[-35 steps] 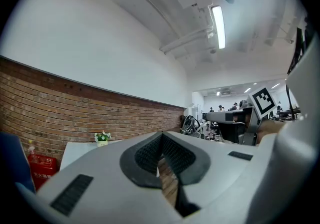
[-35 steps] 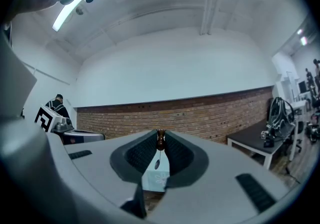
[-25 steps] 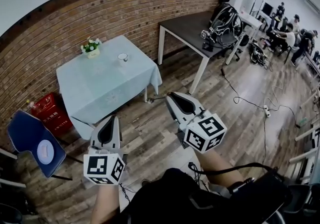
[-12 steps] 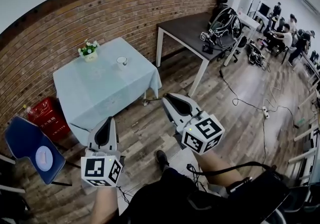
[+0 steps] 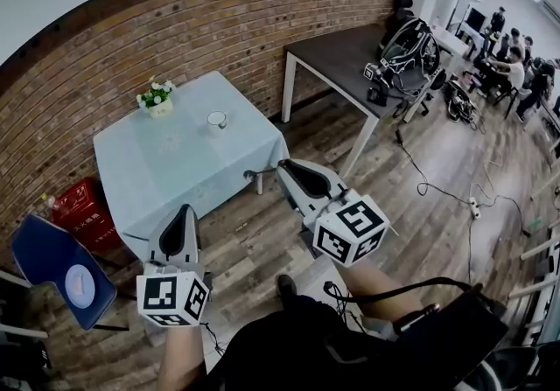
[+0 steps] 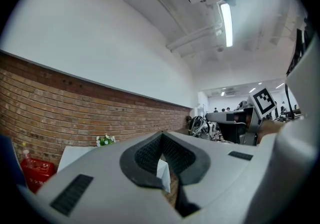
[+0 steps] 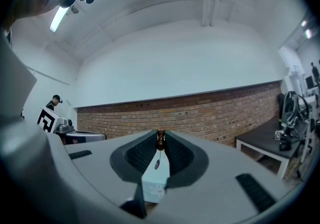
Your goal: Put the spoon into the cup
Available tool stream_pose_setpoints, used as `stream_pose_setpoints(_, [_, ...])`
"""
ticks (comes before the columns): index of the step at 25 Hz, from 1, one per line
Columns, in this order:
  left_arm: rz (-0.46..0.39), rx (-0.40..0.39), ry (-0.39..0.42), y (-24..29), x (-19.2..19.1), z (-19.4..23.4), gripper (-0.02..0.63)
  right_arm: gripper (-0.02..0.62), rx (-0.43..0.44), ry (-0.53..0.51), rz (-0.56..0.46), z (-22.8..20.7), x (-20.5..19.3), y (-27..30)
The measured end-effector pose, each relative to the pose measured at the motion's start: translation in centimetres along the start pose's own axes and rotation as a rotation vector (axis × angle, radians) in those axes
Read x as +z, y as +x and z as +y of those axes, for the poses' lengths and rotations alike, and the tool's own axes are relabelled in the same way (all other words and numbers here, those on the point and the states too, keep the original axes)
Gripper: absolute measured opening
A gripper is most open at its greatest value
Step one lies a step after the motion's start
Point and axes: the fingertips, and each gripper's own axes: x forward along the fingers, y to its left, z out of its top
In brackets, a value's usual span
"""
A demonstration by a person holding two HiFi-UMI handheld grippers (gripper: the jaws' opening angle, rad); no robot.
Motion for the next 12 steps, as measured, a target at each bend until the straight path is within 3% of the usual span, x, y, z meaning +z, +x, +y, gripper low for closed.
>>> stream_pose_setpoints(12, [0.048, 0.046, 0.014, 8.6, -1.7, 0.2, 0.009, 0.058, 0.033, 0.032, 0.009, -7.7, -0.4, 4.7])
